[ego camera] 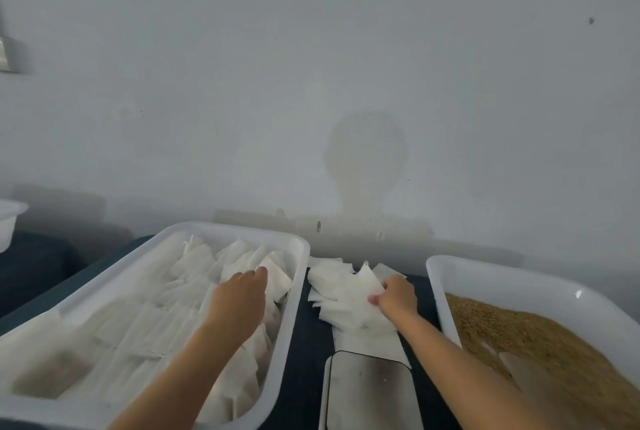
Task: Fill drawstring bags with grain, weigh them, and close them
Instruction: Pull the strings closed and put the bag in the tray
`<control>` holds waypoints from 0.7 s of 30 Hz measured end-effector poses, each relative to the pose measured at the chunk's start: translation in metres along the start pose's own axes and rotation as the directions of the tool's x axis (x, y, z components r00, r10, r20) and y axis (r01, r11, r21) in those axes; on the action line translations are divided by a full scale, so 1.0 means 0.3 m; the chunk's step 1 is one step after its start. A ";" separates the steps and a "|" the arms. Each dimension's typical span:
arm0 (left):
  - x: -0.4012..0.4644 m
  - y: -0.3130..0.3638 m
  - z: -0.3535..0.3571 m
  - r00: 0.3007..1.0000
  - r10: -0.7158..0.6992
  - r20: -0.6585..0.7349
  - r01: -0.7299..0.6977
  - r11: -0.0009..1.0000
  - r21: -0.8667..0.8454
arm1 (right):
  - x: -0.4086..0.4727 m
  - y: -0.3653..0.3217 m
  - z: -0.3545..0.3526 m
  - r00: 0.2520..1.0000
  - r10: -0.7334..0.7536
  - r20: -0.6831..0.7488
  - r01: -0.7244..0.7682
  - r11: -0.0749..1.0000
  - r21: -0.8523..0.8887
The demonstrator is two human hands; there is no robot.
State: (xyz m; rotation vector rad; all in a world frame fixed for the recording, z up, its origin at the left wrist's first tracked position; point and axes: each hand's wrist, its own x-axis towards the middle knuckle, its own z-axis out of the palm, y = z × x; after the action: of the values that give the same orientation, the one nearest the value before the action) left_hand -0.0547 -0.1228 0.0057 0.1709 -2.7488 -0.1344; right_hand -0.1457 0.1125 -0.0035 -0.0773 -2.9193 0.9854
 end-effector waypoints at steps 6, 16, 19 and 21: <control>-0.002 0.183 -0.100 0.992 0.071 -0.103 -0.104 0.926 -0.364 | -0.076 0.059 -0.256 0.995 -0.098 -0.035 0.103 0.901 0.421; -0.020 0.796 -0.088 0.912 0.295 0.286 0.098 0.521 -0.848 | -0.285 0.438 -0.557 0.993 -0.001 0.119 -0.094 0.613 0.785; -0.044 0.935 -0.051 0.877 0.358 0.321 0.087 0.539 -0.838 | -0.314 0.550 -0.581 0.984 0.061 0.170 -0.170 0.633 0.755; -0.070 1.002 -0.023 0.870 0.406 0.279 0.009 0.553 -0.833 | -0.326 0.612 -0.588 0.975 0.120 0.187 -0.220 0.649 0.729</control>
State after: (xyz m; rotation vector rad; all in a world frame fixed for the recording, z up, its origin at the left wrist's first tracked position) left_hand -0.0630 0.1767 0.0395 -0.5126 -2.7518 -1.5349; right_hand -0.0302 0.3583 0.0213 -0.2596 -2.3591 2.2098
